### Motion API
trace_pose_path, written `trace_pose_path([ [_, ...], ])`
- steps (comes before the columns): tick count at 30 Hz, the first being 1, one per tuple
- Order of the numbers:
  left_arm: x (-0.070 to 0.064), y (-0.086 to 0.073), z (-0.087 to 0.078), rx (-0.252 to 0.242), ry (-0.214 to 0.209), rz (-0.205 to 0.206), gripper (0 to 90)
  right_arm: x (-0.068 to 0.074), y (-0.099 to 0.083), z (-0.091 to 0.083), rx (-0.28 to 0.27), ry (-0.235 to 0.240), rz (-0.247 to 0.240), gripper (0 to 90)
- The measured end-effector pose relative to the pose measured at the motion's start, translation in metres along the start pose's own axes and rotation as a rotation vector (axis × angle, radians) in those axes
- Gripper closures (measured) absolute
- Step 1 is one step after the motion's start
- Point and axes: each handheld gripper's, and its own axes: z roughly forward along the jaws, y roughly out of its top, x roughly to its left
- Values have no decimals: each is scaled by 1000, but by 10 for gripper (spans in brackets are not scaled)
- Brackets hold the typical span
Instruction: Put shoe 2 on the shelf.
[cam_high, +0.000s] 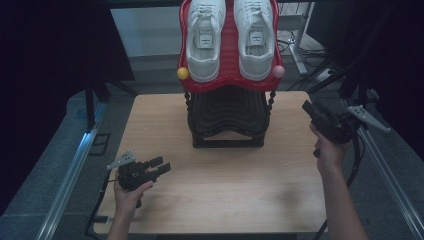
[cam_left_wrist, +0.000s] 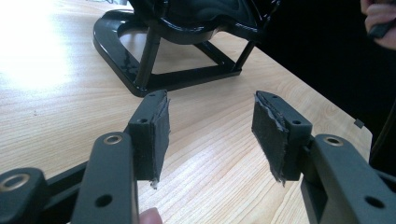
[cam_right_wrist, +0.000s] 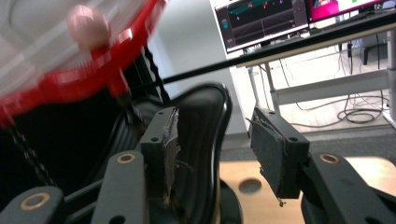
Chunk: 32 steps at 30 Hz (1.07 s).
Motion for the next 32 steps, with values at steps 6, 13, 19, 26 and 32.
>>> trace_pose_path([
  [6, 0, 0, 1, 3, 1, -3, 469, -6, -37, -11, 61, -12, -45, 493],
  [13, 0, -1, 1, 9, 4, 0, 469, -13, -78, -19, 126, -8, -37, 490],
  [19, 0, -2, 1, 14, 5, 1, 468, -18, -106, -24, 173, -12, -33, 489],
  [26, 0, -1, 1, 13, 4, 2, 468, -19, -106, -29, 157, -15, -34, 488],
  [32, 0, -1, 1, 14, 4, -2, 467, -22, -110, -32, 166, -23, -40, 475],
])
